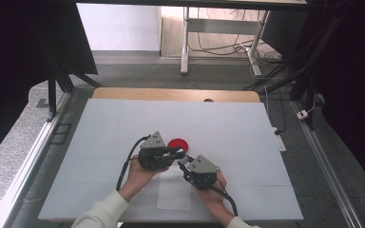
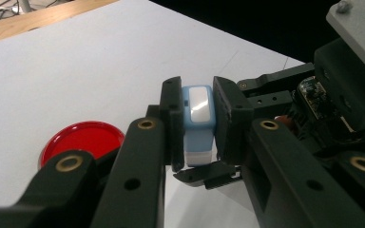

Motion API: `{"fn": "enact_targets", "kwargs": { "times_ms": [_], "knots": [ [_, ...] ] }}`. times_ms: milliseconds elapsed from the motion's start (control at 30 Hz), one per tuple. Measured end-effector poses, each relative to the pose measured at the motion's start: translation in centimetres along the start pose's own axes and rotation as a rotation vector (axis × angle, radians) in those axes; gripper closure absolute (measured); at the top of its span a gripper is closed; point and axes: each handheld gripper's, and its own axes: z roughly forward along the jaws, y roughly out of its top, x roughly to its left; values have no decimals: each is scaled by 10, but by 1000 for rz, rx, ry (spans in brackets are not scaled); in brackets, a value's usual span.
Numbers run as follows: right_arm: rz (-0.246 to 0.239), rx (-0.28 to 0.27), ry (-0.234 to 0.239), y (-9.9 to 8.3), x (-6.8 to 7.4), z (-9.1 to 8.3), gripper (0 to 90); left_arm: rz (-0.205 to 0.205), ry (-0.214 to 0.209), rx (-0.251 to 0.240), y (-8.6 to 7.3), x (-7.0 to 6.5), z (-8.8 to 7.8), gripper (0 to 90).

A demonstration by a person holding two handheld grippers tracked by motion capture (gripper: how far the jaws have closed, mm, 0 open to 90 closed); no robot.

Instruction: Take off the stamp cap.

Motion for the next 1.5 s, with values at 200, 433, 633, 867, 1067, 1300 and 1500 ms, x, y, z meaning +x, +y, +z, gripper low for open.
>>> {"fn": "enact_targets", "kwargs": {
  "times_ms": [200,433,633,867,1067,1300,1500],
  "knots": [
    [6,-7,4,1,-1,-1,648,-5,2,-6,0,0,-1,748],
    [78,-26,21,0,-1,-2,648,-6,1,-10,1,0,-2,744],
    [4,-6,9,0,-2,-2,649,-7,-4,-6,1,0,-2,745],
    [-55,2,2,1,-4,-4,649,-6,3,-6,0,-1,-3,745],
    [-3,-15,4,0,-4,-5,649,-14,3,-13,1,-1,-4,743],
    [58,58,4,-17,-13,-1,650,-27,102,-112,6,13,-34,756],
    [66,44,4,-16,-19,-3,649,-31,64,-66,3,13,-27,755]
  ]
}}
